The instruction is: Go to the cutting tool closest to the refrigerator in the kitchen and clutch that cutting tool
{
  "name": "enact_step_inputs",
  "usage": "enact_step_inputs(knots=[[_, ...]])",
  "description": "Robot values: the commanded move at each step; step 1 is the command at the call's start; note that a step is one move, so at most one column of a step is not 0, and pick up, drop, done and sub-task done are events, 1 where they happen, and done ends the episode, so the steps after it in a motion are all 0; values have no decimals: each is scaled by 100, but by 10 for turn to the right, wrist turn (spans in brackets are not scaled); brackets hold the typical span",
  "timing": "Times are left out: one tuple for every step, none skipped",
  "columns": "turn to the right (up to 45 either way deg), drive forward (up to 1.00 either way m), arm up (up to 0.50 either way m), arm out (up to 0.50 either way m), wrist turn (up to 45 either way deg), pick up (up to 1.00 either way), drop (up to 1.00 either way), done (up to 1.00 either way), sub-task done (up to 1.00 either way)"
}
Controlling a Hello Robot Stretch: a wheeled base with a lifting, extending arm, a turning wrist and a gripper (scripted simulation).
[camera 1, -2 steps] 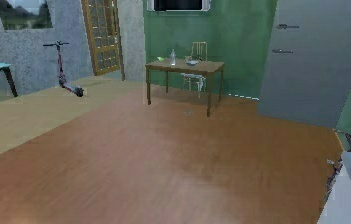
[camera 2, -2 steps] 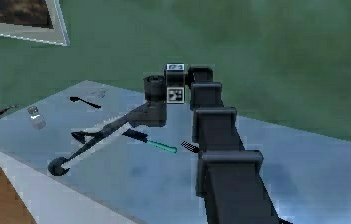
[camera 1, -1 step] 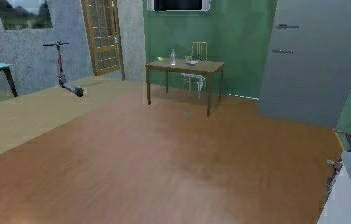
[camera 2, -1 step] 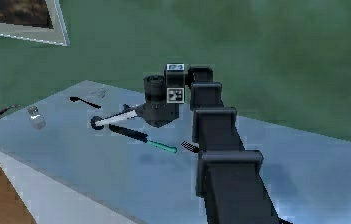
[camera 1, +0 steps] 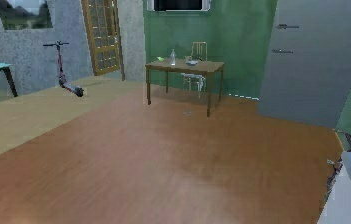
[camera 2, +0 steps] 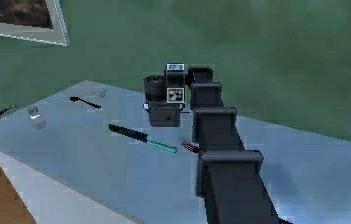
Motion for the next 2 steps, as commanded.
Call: enact_step_inputs(knots=[[0,0,0,0,90,0,0,0,0],[0,0,-16,0,0,0,0,0,0]])
